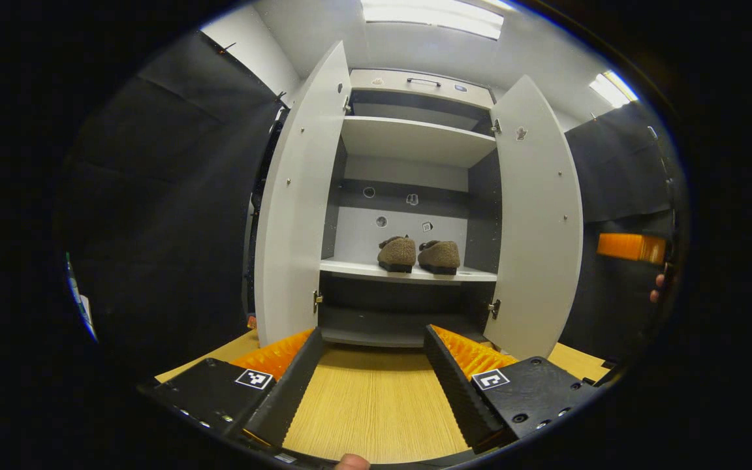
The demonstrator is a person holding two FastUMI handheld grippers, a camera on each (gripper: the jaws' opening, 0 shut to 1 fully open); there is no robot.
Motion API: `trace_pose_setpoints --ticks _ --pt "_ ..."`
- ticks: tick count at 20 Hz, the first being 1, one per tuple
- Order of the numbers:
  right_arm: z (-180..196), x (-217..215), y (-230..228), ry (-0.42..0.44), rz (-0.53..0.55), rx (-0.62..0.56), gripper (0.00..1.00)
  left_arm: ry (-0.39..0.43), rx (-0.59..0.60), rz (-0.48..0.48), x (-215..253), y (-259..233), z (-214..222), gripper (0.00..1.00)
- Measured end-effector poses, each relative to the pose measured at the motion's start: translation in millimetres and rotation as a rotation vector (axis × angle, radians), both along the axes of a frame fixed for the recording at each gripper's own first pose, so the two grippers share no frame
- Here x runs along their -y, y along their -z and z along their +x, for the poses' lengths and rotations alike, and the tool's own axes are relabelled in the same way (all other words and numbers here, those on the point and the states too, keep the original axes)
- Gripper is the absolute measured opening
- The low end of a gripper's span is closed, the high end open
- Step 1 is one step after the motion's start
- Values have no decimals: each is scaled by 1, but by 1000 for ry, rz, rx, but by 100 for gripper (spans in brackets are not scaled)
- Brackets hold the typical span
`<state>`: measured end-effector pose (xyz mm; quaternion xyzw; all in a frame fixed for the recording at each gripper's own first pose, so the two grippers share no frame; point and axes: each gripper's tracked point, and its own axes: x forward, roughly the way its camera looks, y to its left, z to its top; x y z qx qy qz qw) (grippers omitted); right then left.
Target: Grab one shoe with the right hand and put it into the shoe cabinet, grab the other shoe with the left hand and put it into the shoe cabinet; then close the right door with the right hand and the left door with the left hand.
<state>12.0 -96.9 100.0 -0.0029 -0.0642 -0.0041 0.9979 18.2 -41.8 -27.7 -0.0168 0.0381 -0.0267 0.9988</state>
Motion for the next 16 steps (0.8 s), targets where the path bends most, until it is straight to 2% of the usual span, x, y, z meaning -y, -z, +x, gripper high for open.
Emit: trace_pose_setpoints --ticks 2,7,10,13,14,15,16 --pt "13 38 -35 64 20 38 94 11 3 6 3 1 -2 95" --pt "55 92 -90 127 45 73 95 46 5 1 13 2 -2 95" --pt "82 103 -97 136 32 50 95 38 -2 26 11 5 -2 95" --pt "98 96 -100 119 20 21 95 40 3 27 11 5 0 95" --pt "101 95 -103 122 2 23 95 43 -1 25 11 6 1 99" --pt "103 94 -104 126 -14 29 95 43 -3 26 12 7 1 95" --pt "103 92 -105 123 -27 35 95 42 0 29 12 7 0 95"
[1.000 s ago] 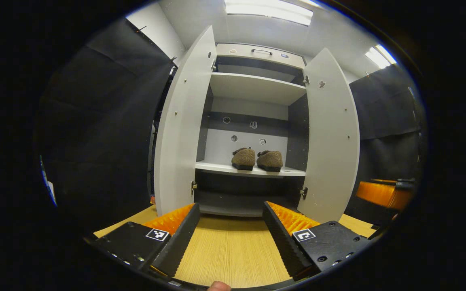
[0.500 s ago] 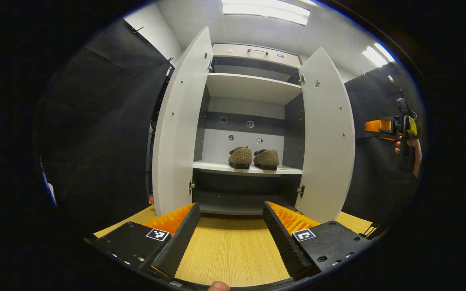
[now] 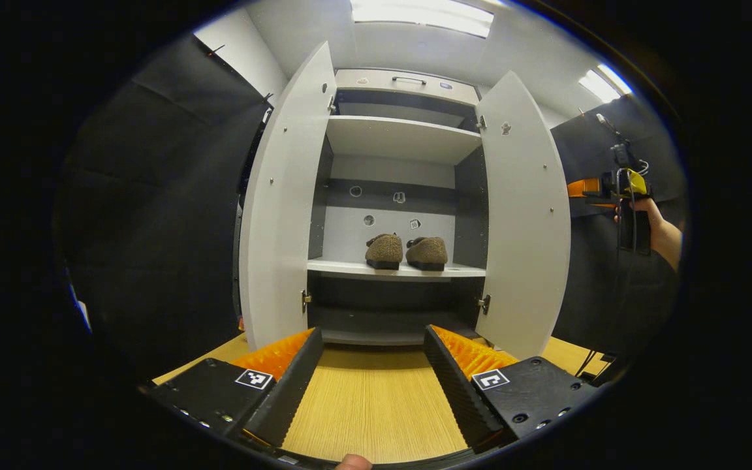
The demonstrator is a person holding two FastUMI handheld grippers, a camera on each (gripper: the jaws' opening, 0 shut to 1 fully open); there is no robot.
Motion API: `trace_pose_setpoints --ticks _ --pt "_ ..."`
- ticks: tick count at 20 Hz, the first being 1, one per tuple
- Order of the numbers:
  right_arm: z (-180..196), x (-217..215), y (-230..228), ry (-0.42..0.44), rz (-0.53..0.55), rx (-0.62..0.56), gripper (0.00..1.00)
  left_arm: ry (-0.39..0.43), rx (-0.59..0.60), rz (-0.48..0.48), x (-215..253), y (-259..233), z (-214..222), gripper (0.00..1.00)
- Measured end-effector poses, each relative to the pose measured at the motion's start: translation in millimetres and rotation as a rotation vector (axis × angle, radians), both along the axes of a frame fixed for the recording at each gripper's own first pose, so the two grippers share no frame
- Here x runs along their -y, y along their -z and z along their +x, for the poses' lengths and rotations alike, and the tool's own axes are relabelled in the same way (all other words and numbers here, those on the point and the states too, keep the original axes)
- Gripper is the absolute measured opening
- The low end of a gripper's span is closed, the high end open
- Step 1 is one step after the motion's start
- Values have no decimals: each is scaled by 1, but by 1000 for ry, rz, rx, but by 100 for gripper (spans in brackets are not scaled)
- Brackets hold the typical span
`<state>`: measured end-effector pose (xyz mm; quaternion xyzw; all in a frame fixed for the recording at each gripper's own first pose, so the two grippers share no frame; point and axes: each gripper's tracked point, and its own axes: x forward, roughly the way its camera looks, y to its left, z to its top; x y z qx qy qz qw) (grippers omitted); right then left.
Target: Grab one shoe with the right hand and put it into the shoe cabinet, grab the other shoe with the left hand and put it into the shoe cabinet; then close the right door with the right hand and the left door with the left hand.
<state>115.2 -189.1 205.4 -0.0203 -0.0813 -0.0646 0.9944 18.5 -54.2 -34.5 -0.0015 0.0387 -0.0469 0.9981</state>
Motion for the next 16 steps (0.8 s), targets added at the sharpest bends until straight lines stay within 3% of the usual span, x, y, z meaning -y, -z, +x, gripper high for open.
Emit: trace_pose_setpoints --ticks 4,5,6,7,9,16 --pt "8 -9 4 -14 -9 6 92 26 26 -1 8 -7 2 95" --pt "8 -8 4 -9 -1 -4 91 27 33 3 8 -8 3 99" --pt "6 -10 5 -5 9 0 92 31 38 3 9 -10 4 95" --pt "4 -13 8 0 6 -10 87 33 42 0 10 -11 5 95" --pt "3 -23 6 7 -4 -5 92 44 40 -9 11 -10 7 95" --pt "6 -115 7 -164 -123 -10 91 13 40 14 -5 -7 10 95"
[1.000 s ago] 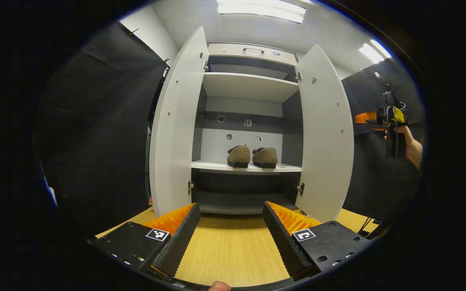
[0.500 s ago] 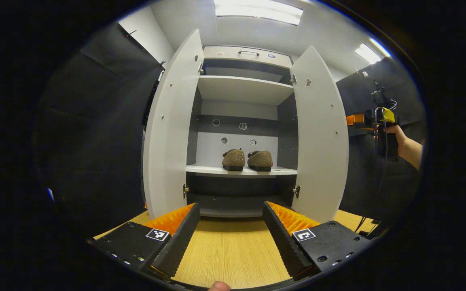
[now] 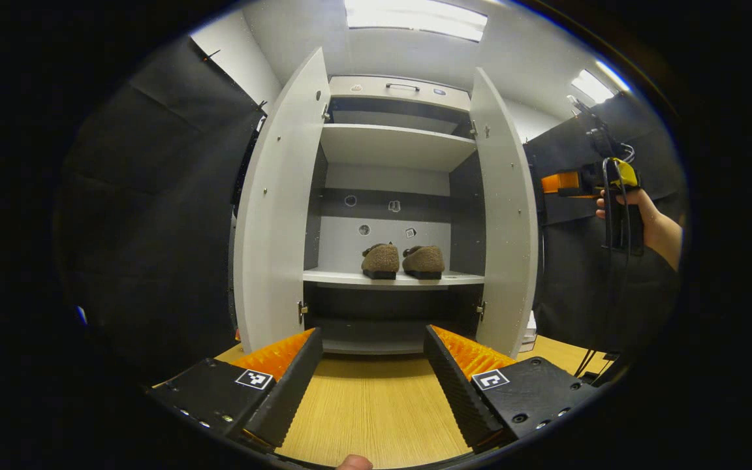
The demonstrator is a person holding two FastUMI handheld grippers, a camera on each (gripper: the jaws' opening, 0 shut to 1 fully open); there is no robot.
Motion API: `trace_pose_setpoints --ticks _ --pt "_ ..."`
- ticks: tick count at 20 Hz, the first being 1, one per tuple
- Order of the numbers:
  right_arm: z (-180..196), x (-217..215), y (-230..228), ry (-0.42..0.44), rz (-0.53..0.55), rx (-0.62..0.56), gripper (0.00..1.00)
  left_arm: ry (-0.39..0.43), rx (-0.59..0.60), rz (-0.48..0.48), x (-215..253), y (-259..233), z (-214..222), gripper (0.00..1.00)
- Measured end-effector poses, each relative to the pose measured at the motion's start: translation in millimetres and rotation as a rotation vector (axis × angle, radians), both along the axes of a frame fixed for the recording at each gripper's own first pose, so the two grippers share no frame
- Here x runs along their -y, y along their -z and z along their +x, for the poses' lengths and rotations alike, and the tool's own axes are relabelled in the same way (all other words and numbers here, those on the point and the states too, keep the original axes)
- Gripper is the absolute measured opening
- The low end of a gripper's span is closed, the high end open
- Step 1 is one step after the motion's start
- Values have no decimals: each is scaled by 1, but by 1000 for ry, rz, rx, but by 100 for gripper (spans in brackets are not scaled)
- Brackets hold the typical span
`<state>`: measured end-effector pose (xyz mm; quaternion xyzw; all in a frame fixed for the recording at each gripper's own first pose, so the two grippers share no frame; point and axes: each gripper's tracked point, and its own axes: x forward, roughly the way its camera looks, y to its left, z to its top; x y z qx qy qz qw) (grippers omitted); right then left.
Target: Grab one shoe with the right hand and put it into the shoe cabinet, grab the other shoe with the left hand and put it into the shoe cabinet; then close the right door with the right hand and the left door with the left hand.
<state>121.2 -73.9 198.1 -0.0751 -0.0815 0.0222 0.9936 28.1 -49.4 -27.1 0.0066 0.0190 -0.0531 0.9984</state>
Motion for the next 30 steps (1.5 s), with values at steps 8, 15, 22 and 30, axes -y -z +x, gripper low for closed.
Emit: trace_pose_setpoints --ticks 8,15,22,30 --pt "39 -80 14 -104 -48 11 96 -49 8 2 -24 -5 2 99" --pt "5 -79 -7 -78 -53 107 96 -76 -15 1 -34 -1 -5 95" --pt "-65 -56 23 -13 -4 179 97 -10 -35 -23 -14 -2 2 95" --pt "-108 -58 124 79 28 67 96 58 -55 -29 13 5 1 95"
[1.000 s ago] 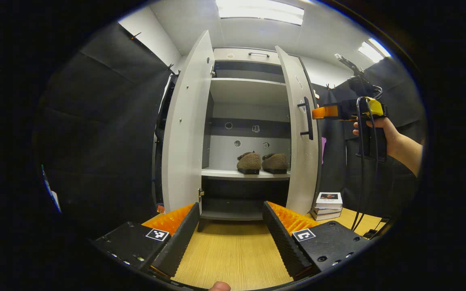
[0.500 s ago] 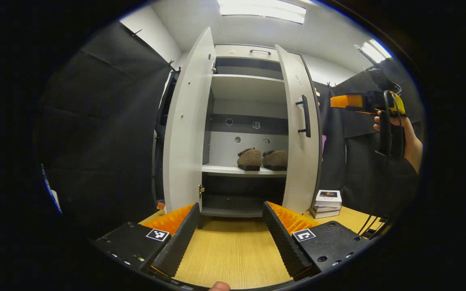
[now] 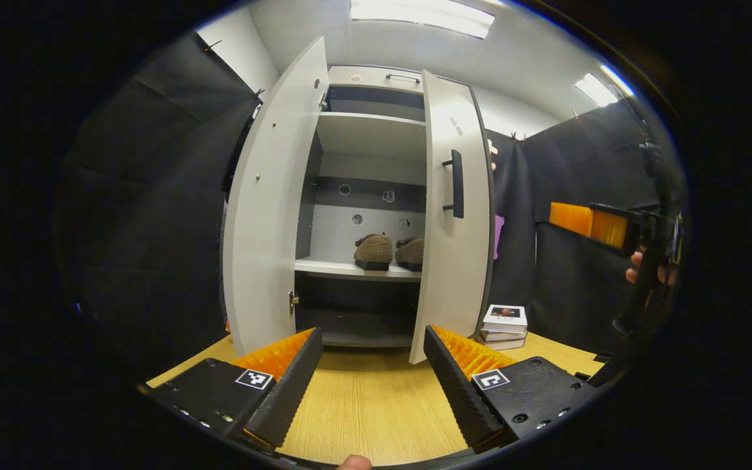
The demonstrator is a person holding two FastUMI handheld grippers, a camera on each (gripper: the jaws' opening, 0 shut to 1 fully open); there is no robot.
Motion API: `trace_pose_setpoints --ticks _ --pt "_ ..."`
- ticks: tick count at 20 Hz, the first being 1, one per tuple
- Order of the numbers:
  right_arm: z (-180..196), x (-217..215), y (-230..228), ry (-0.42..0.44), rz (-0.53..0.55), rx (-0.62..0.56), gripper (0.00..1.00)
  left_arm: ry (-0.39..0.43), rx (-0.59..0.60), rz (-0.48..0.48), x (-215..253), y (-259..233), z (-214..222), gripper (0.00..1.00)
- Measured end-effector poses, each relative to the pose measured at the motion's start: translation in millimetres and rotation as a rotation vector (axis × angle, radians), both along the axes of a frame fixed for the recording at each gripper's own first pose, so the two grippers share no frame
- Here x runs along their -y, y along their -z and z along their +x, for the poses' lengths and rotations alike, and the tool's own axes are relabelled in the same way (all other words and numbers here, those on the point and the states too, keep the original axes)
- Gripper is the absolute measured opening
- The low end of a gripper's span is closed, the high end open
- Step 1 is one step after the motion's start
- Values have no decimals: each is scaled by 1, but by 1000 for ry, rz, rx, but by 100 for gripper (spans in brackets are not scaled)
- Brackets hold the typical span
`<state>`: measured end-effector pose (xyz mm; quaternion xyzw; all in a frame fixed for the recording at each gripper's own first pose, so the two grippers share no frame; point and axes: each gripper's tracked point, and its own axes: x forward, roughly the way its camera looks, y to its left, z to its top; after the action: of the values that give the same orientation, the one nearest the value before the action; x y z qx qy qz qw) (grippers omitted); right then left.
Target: Grab one shoe with the right hand and put it into the shoe cabinet, grab the other shoe with the left hand and put it into the shoe cabinet; then close the right door with the right hand and the left door with the left hand.
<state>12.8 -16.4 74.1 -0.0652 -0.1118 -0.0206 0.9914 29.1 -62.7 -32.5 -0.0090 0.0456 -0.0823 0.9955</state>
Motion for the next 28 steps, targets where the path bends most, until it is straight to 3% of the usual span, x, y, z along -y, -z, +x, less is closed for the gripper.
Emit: trace_pose_setpoints --ticks 2,3,7,12,15,18,19,22,23,25,28 --pt "-6 -8 30 -41 11 -52 96 4 0 1 1 1 -1 99" --pt "-9 -12 45 -64 16 -74 96 5 -2 -1 2 1 0 95" --pt "-21 0 93 -40 71 -170 96 15 -10 -35 3 -1 1 95" --pt "-15 20 95 1 99 -174 97 27 -6 -58 8 -9 3 95" --pt "-12 26 92 10 94 -161 96 33 88 -72 5 -49 7 95" --pt "-11 30 102 13 103 -189 96 -19 202 -69 -23 -105 13 99" --pt "-11 28 104 9 103 -197 96 -42 236 -95 -35 -122 15 95" --pt "-11 19 112 -15 90 -220 96 -107 330 -189 -78 -174 21 99" --pt "-11 16 113 -23 81 -225 96 -164 365 -186 -100 -183 28 95" --pt "-10 12 112 -35 74 -226 97 -285 420 -134 -146 -196 43 100" --pt "-6 6 114 -59 85 -236 96 -362 412 -93 -187 -202 71 99"
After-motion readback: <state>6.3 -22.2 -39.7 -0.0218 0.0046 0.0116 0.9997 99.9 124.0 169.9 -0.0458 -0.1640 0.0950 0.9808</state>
